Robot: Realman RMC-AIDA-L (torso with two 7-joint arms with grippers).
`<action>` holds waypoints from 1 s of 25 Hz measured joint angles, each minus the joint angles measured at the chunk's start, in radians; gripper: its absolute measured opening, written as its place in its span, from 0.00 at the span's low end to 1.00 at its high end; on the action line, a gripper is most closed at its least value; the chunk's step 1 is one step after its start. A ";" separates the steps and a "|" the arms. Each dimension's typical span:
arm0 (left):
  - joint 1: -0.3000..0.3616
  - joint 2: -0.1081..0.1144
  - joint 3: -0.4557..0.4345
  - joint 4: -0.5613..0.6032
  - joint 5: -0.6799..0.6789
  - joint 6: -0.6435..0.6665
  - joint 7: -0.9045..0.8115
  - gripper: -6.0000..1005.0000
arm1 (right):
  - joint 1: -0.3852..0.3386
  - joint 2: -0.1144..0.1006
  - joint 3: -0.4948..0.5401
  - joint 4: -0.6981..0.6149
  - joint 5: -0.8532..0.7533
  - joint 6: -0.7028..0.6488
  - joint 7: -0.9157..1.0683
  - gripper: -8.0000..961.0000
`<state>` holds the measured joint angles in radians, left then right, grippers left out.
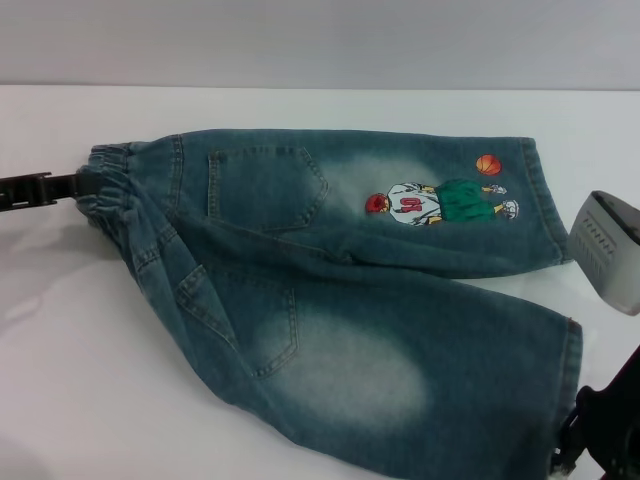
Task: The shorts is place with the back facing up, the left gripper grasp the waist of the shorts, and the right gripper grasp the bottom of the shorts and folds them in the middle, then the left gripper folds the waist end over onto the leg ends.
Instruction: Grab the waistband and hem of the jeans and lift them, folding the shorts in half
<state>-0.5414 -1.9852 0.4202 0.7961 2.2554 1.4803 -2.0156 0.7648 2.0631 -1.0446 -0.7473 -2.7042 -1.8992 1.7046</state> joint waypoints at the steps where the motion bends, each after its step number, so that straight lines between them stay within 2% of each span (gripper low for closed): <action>1: 0.000 0.000 0.000 0.000 0.001 0.000 0.000 0.05 | 0.001 0.000 0.000 -0.002 0.000 -0.002 0.000 0.66; 25: -0.001 0.004 0.000 0.003 0.006 -0.005 0.000 0.05 | 0.016 -0.006 -0.008 -0.006 -0.012 -0.006 0.022 0.66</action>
<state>-0.5421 -1.9811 0.4202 0.7993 2.2614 1.4750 -2.0156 0.7805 2.0571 -1.0523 -0.7528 -2.7162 -1.9052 1.7266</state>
